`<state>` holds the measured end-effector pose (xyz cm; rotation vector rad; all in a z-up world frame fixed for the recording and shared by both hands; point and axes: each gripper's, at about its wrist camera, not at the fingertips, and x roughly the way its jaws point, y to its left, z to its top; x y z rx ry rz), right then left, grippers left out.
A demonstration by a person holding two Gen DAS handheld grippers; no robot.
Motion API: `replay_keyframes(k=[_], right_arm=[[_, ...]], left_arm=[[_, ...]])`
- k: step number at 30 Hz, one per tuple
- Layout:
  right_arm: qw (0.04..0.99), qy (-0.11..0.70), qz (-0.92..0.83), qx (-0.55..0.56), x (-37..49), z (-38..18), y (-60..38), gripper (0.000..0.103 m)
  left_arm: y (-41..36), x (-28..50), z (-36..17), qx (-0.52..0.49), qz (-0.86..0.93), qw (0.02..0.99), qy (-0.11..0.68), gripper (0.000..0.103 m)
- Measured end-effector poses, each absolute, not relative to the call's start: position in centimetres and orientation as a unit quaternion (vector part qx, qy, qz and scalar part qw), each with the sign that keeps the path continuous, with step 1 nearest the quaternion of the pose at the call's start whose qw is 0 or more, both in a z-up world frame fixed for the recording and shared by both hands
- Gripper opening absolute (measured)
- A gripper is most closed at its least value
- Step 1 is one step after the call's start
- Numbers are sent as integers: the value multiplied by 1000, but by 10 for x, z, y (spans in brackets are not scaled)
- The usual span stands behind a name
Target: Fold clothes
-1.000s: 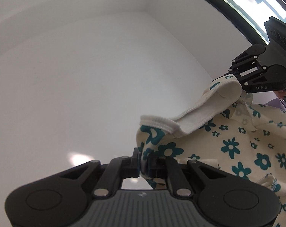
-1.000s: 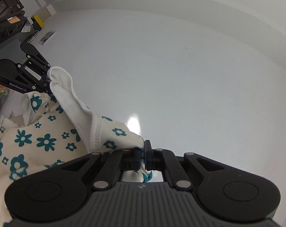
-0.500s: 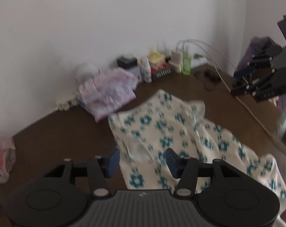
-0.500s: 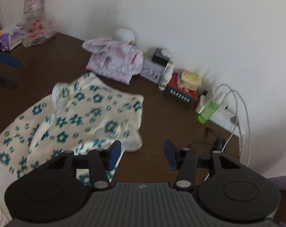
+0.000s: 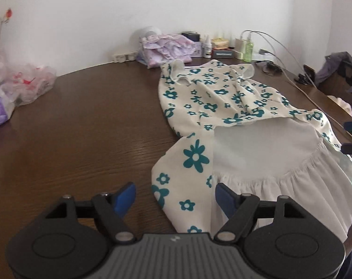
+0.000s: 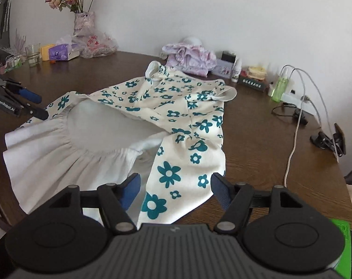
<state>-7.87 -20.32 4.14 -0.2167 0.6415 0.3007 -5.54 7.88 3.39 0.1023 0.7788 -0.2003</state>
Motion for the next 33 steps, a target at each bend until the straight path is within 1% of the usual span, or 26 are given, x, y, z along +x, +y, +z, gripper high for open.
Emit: replay_keyframes(k=[1,2,3,5,6,8,13,14,15,16,17,18,19,22,25,27,30,31,32,33], right_arm=[[936,306,138,-106,-85,40,-199,65],[936,307,139,-107,-86,37,-195,61],[933,313,139,-111,-86,32,-191,51],[928,324,139,-122,-85,23,-184,24],[927,327,135,-124,-84,24,-184,1],[929,325,128,-120,-82,33,-188,0],[950,256,108,-141,-88,104,-208,0],[952,245,102,-150,-88,113,-210,0],[955,236,95,-152,-89,119,-212,1],[958,229,90,-145,-90,121,-215,5],[959,237,83,-132,-90,117,-219,12],[959,245,77,-118,-91,113,-223,35],[958,256,75,-103,-95,102,-225,53],[948,300,99,-43,-115,62,-224,54],[941,326,88,18,-129,26,-217,54],[943,324,65,43,-132,14,-215,54],[951,301,47,48,-135,6,-210,54],[952,300,44,48,-134,3,-209,51],[952,300,42,49,-133,0,-208,44],[952,299,39,49,-132,-3,-207,31]], left_arm=[[77,-57,31,42,-87,919,382,72],[74,-57,27,39,-81,918,387,60],[71,-56,24,39,-83,915,394,47],[68,-61,25,38,-81,919,385,6],[69,-62,28,33,-76,921,381,3],[71,-63,37,24,-69,925,372,3],[72,-70,88,32,-76,947,311,3],[71,-72,94,29,-75,951,300,5],[70,-75,99,26,-72,954,289,9],[68,-78,101,22,-64,958,277,13],[66,-83,100,22,-53,961,270,29],[63,-87,96,28,-42,962,269,40],[60,-93,90,39,-32,962,270,56],[59,-107,68,34,-25,955,293,67],[68,-115,47,-10,-8,946,324,67],[73,-119,39,-25,5,943,333,67],[78,-125,35,-38,13,941,335,67],[77,-127,33,-41,8,940,338,64],[76,-127,31,-42,0,938,343,58],[73,-127,29,-44,-6,936,349,53]])
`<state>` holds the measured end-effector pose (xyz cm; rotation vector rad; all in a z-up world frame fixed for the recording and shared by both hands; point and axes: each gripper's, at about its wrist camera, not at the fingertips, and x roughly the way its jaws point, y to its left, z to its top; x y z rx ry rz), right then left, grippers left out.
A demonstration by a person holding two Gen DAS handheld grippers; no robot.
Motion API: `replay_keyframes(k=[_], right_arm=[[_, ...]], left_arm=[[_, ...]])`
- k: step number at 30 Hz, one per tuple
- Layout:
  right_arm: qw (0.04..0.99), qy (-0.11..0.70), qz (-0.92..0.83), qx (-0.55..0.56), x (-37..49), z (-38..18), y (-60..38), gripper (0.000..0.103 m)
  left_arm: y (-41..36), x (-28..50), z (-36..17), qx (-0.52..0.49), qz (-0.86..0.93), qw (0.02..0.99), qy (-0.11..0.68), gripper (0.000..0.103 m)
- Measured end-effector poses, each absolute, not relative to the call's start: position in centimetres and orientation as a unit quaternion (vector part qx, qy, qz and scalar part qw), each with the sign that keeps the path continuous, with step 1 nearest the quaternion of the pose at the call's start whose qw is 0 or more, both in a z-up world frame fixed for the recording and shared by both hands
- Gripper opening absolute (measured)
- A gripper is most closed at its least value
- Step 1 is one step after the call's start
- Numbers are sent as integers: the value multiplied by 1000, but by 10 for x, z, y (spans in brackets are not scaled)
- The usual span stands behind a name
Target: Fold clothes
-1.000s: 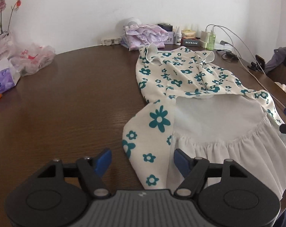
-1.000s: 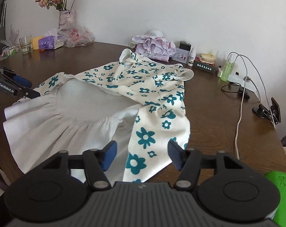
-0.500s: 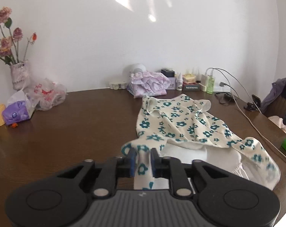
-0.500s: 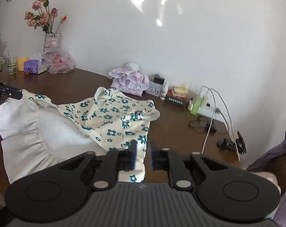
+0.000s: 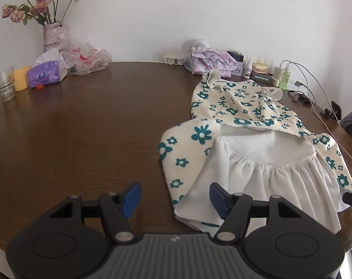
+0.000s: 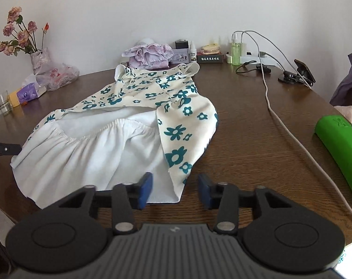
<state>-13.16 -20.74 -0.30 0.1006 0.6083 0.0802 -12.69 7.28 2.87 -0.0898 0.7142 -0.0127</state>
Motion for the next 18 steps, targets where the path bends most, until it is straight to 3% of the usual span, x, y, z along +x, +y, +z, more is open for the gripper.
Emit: replay_keyframes(k=[2,3,5,13,18], right_arm=[[955,289,32,53,-132,-4,-207,10],[955,289,30,54,-132,-4,-208,2],[955,291,25,49,-131,-1,-211,1],[967,243,16,-75,-144,65,-220,1],[953,258,40,-154,-151,63,-195,1]], left_arm=[[69,-126,24,-47,-13,933,356,24],[69,-126,22,-51,-11,934,354,18],[70,-124,24,-56,-5,936,347,2],[67,-136,73,-67,-38,952,297,0],[33,-136,72,-37,-105,944,311,5]])
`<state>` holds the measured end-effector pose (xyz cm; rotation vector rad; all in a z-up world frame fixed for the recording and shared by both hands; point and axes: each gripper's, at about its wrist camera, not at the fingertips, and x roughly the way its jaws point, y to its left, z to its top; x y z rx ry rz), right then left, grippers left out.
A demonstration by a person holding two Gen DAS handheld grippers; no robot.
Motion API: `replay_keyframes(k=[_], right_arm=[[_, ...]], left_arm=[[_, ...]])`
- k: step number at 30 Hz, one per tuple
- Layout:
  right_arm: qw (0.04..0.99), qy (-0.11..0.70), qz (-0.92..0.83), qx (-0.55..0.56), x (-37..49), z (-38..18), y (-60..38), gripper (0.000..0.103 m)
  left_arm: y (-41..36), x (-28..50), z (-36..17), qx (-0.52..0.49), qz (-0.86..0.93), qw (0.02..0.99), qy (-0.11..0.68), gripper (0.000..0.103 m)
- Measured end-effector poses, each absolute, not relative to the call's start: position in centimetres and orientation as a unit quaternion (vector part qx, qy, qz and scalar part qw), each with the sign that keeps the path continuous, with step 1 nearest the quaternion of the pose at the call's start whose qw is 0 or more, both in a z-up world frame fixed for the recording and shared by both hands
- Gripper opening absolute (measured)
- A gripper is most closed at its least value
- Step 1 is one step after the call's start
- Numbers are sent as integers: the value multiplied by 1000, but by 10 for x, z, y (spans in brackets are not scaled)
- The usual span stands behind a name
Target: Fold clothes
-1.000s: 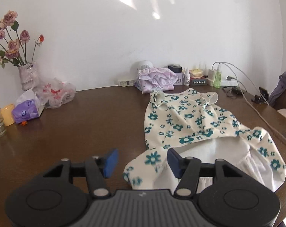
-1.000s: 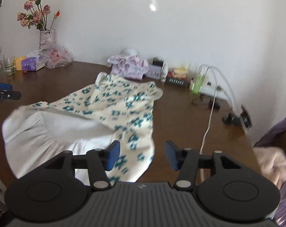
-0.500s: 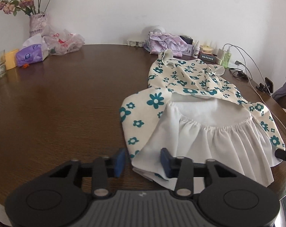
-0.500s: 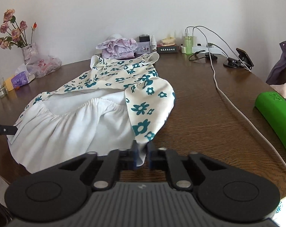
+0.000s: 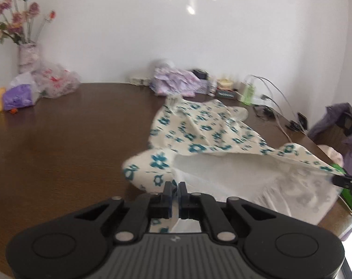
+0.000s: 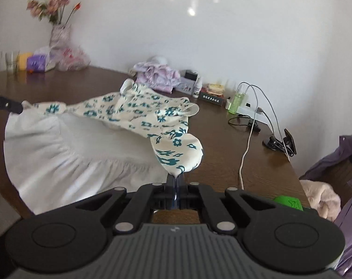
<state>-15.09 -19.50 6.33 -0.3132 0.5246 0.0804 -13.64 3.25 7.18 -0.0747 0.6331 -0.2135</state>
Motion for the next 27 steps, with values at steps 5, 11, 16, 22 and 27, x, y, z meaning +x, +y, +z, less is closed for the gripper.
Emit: replay_keyframes(k=[5,11,16,22,27], right_arm=[[938,292,43,-184,-150,41,-187,9],[948,315,38,-34,-150,18,-215,42],[944,324,61,-24,-143,12,-221,2],[942,306,57,-126,-129,68,-253,3],[942,287,111,-130,-148,85,-241,42]], left_arm=[[-26,-144,75,-14,-196,935,296,46],[-98,-141,53,74,-276,902,323,48],[-81,-131,41,44,-257,900,348,48],[-64,-128,34,60,-245,890,379,50],[-62,-113,47,92,-255,895,354,53]])
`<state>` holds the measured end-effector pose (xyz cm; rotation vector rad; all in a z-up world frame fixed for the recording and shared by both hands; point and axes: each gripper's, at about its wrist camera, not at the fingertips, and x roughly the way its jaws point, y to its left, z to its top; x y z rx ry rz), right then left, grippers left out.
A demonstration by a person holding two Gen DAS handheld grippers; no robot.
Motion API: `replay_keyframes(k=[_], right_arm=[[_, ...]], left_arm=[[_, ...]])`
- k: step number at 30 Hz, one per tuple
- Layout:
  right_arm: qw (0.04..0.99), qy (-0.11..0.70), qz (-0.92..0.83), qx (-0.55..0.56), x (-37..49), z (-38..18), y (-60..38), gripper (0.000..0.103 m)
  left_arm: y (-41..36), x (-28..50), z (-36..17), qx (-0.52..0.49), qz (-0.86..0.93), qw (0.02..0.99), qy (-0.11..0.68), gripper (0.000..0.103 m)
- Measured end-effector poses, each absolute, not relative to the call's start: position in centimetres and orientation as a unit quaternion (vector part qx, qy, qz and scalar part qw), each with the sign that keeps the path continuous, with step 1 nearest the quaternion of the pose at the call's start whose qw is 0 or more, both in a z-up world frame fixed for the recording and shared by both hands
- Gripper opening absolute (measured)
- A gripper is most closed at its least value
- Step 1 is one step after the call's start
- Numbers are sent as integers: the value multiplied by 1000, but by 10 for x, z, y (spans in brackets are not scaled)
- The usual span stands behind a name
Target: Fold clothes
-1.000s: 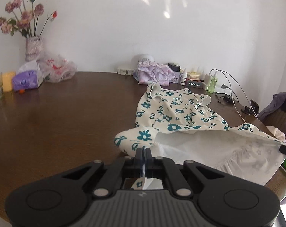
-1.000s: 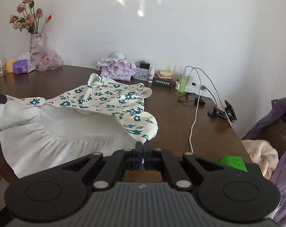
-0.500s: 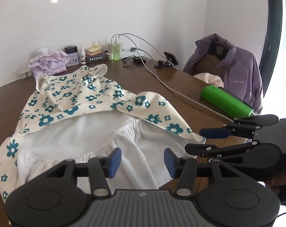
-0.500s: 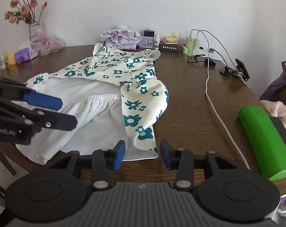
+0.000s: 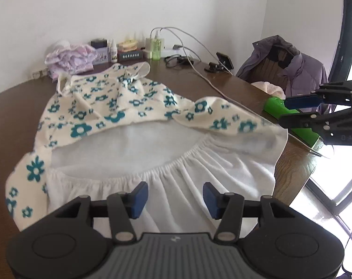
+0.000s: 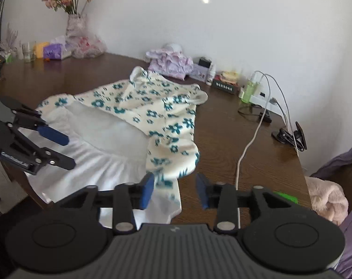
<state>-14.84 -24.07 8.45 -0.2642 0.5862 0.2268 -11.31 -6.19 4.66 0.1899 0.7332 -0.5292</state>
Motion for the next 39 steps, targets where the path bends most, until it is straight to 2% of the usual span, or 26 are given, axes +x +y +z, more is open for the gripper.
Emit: replay_keyframes(k=[2,6,7,8,10,13,18,19,20,22,24,25,26,32,33,35,36,37,39], right_arm=[[942,273,149,-124,-146,87,-230,41],[891,287,280,-214,-103,58,-187,37],[881,298,292,-223,-88,51,-181,35],[871,309,303,-231,-74,45,-175,32],[851,332,324,-246,-45,32,-163,15],[836,347,343,-252,-41,31,-167,10],[862,324,282,-269,-79,43,-182,14],[874,309,265,-264,-87,49,-186,17],[887,301,237,-258,-90,52,-190,20],[901,301,180,-257,-90,48,-198,20],[897,323,154,-259,-85,36,-204,19],[895,334,149,-254,-84,31,-206,6],[896,341,148,-243,-84,30,-209,0],[919,319,158,-170,-95,62,-213,0],[918,319,160,-171,-96,60,-212,2],[911,330,150,-197,-102,46,-208,16],[908,334,144,-206,-105,38,-207,28],[909,336,140,-203,-106,33,-207,22],[912,339,139,-185,-109,29,-209,2]], left_arm=[[-59,-100,50,141,-260,892,342,53],[-53,-62,48,228,-332,852,333,51],[-52,-51,43,233,-342,844,343,40],[-51,-39,37,234,-345,836,357,21],[-49,-18,23,228,-330,830,387,5],[-42,-10,16,229,-325,835,381,5],[-43,-7,18,208,-304,847,384,9],[-48,-9,24,202,-313,850,372,13],[-57,-10,29,194,-324,853,360,23],[-74,-13,33,185,-342,853,348,35],[-88,-9,26,186,-348,848,353,34],[-92,-6,22,184,-347,846,359,34],[-95,-4,19,181,-345,845,366,34],[-105,-5,11,186,-335,840,384,34],[-104,-3,10,184,-334,840,385,35],[-100,3,9,168,-329,843,391,37],[-99,6,8,164,-327,845,391,37],[-99,10,7,163,-326,846,390,37],[-98,9,9,163,-324,848,388,38]])
